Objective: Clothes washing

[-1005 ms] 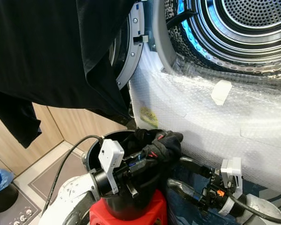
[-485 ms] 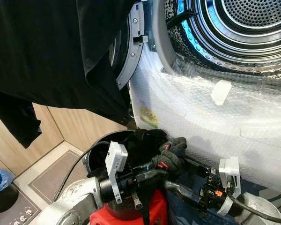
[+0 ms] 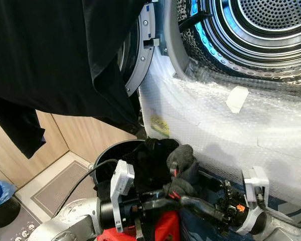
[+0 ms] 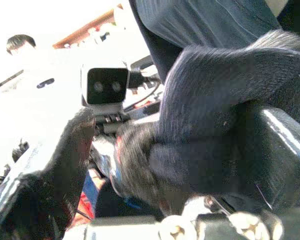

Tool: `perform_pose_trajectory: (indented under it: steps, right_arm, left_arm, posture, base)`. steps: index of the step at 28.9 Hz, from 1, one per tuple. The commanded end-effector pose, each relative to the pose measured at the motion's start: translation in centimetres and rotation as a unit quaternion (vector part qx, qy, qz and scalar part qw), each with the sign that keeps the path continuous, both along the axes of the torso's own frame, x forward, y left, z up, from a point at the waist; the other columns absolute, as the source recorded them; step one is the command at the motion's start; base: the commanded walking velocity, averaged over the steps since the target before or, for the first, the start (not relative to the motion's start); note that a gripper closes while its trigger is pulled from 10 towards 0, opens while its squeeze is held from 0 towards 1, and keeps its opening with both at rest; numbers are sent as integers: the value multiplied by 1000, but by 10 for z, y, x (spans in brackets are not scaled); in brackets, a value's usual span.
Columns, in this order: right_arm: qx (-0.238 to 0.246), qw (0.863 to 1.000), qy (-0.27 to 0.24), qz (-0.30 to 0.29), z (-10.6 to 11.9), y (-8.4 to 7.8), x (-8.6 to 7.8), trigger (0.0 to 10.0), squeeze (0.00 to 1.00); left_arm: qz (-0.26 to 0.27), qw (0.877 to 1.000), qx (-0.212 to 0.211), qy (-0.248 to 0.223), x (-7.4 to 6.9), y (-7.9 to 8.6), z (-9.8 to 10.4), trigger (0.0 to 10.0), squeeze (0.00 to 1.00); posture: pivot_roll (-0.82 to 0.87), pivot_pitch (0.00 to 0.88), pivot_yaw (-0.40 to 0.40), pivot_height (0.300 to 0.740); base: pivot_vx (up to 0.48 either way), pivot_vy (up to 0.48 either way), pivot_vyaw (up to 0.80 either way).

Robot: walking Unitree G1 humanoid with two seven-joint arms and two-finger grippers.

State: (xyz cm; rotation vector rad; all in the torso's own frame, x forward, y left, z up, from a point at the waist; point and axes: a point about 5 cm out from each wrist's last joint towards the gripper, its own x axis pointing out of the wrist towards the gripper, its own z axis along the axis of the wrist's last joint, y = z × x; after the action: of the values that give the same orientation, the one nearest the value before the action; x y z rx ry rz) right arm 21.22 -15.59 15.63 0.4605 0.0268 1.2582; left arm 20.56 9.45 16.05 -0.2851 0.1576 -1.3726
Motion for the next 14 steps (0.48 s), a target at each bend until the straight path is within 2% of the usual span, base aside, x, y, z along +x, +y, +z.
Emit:
perform_pose_trajectory:
  steps: [1,6,11,14]
  right_arm:
    - [11,999,-20,24,10,5,-3,10000,0]
    - [-14,999,-16,40,5,10,-5,10000,0]
    - [-51,998,-10,32,-5,12,-4,10000,0]
    - [-57,998,-2,30,-8,11,-4,10000,0]
  left_arm:
    - [-5,1000,12,-12,-2,-1,0,10000,0]
    - [6,1000,11,-22,4,-1,2,10000,0]
    - [7,999,7,-37,7,-2,8,10000,0]
    - [5,999,10,-50,8,-4,12,10000,0]
  posture:
    - [-53,0,72,740]
    - [-52,0,73,740]
    - [-53,0,73,740]
    - [-52,0,73,740]
  base:
    - [0,0,0]
    - [0,0,0]
    - [0,0,0]
    - [0,0,0]
